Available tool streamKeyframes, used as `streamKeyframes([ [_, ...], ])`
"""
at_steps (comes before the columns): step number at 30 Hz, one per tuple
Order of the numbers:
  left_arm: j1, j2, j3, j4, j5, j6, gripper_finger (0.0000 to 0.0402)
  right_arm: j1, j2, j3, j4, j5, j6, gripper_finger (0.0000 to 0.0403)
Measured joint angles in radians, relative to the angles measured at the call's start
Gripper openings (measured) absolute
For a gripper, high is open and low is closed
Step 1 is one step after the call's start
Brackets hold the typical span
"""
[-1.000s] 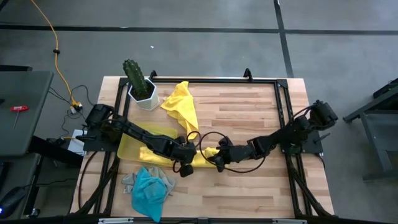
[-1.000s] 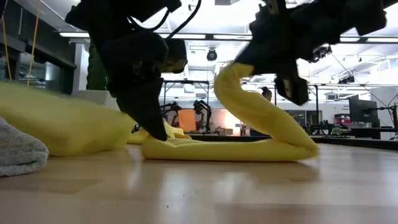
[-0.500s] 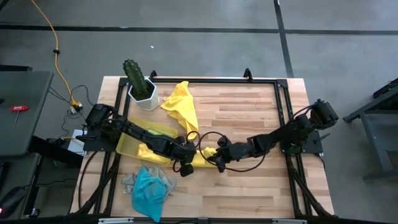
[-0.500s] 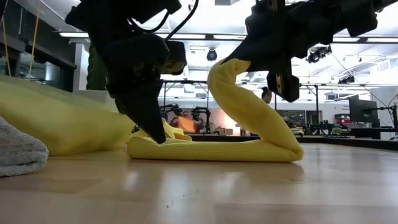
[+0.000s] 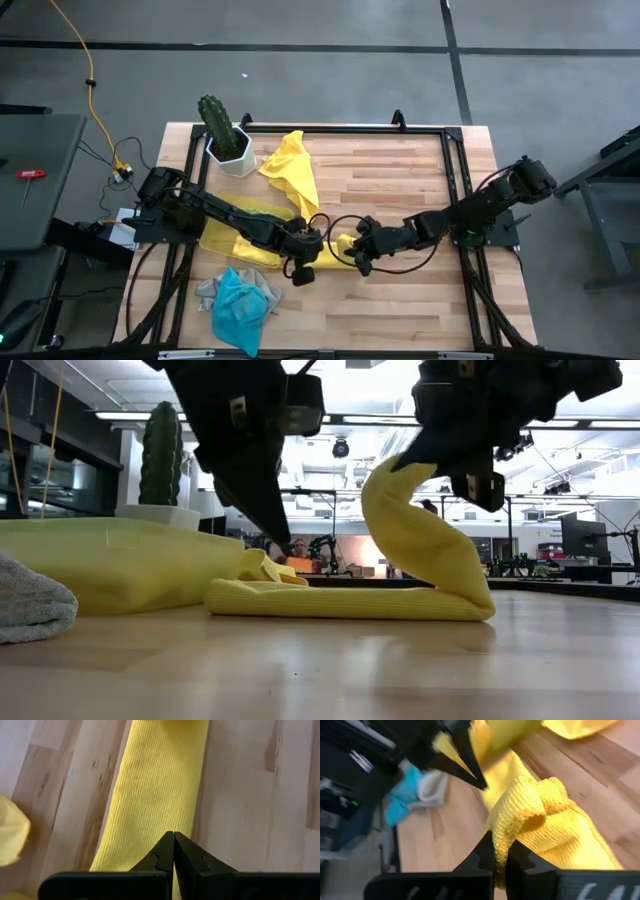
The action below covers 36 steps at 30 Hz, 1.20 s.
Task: Fold microfiber towels
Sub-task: Fold the right yellow microfiber towel
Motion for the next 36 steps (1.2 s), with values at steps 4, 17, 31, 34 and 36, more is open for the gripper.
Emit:
streamKeyframes([
  [4,0.0,0.013,0.001,0.032,-0.003,-0.002,0.0,0.008,-0.053,0.0,-0.091,0.004,-0.037,0.0],
  [17,0.008,0.18,0.003,0.179,-0.043,-0.108,0.0,0.058,-0.291,0.0,-0.4,0.027,-0.054,0.0],
  [31,0.026,0.381,0.219,0.338,-0.013,-0.126,0.0,0.211,-0.576,0.0,-0.836,0.102,0.095,0.0],
  [34,0.04,0.454,0.326,0.334,-0.005,-0.103,0.0,0.255,-0.62,0.0,-0.894,0.131,0.145,0.0],
  [36,0.051,0.483,0.389,0.302,0.008,-0.099,0.0,0.273,-0.636,0.0,-0.889,0.154,0.156,0.0],
])
